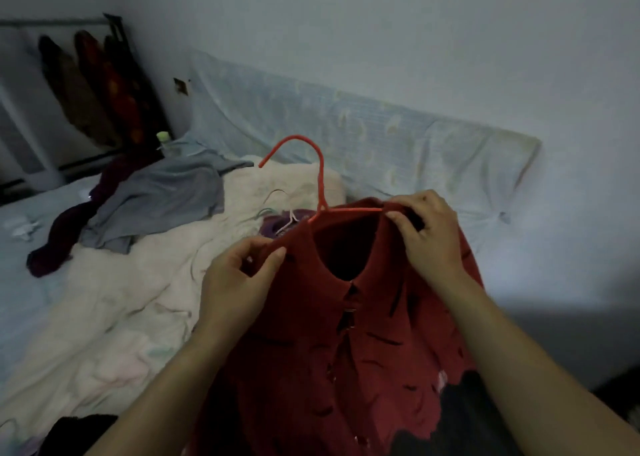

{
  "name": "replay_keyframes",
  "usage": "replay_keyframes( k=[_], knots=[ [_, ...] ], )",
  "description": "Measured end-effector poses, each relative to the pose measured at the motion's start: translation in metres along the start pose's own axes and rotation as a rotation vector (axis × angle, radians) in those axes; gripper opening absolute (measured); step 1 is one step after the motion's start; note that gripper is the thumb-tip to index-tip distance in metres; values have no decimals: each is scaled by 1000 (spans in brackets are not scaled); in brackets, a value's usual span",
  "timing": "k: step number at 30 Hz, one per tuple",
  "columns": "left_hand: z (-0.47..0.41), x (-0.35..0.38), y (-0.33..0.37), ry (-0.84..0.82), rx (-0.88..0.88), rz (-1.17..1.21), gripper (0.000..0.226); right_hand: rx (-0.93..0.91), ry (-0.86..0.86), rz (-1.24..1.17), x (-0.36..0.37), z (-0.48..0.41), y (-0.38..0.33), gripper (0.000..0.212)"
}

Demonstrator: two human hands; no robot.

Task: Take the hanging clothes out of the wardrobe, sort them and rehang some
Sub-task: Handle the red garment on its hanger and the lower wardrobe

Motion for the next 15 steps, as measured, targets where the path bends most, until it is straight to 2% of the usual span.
replay_keyframes(
  k=[6, 11, 15],
  knots=[
    [-100, 43, -41, 115, -107, -285, 3, 37, -163, -35, 98, -78, 99, 28],
    [-131, 78, -111, 53, -169, -572, 16, 90, -363, 39, 175, -78, 156, 27],
    [-140, 97, -147, -12, -215, -698, 18, 126, -487, 152, 213, -71, 189, 24]
  ],
)
Point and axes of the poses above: each hand's wrist, its own z-axis away from the middle knuckle, its own x-axis out of the palm, y = z × x, the point moved 5 cm from there along -z, towards the middle knuckle, and after that the axes turned 15 degrees about -z, right-handed, at the moved point
